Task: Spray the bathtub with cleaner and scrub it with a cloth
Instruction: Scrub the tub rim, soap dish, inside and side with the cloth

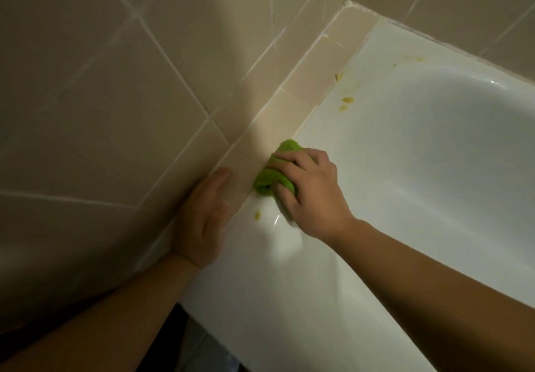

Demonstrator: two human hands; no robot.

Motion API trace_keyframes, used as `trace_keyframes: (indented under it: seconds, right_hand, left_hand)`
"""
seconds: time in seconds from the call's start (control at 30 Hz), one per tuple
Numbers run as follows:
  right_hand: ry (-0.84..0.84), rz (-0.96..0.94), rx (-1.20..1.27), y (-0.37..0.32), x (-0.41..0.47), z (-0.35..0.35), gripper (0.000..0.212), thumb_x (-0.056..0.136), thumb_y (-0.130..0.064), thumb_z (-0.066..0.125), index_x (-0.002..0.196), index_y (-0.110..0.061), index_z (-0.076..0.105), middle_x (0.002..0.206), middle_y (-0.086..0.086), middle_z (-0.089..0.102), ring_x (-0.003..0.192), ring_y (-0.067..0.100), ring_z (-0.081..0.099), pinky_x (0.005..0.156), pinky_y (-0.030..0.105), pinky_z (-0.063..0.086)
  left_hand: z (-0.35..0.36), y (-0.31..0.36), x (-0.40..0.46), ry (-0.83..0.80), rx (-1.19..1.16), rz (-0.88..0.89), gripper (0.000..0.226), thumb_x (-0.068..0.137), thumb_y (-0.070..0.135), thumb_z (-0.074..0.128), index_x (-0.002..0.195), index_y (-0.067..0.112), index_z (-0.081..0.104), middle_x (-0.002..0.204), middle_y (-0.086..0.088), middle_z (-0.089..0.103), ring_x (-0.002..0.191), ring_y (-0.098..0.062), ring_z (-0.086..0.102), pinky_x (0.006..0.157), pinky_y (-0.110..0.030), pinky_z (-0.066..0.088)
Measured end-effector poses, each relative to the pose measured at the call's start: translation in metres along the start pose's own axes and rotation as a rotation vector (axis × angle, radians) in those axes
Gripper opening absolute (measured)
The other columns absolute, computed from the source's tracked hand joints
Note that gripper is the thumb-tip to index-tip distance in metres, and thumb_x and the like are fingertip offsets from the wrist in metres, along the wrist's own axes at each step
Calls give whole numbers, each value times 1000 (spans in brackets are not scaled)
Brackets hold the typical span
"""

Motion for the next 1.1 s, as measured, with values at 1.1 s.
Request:
trace_keyframes:
  seconds: [1.1]
  right_hand:
    - [198,0,-289,3,13,1,37,95,-56,59,127,-39,66,144,-4,53,131,39,40,100,53,39]
  left_hand:
    - [10,9,10,28,52,109,56,102,43,44,133,0,62,136,-14,63,130,-31,56,112,-44,43]
Point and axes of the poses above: each hand's wrist, its own x-axis towards the middle knuckle, its own z-axis out of the palm, y = z × x, the point moved 7 cm from there along x, towards the middle knuckle
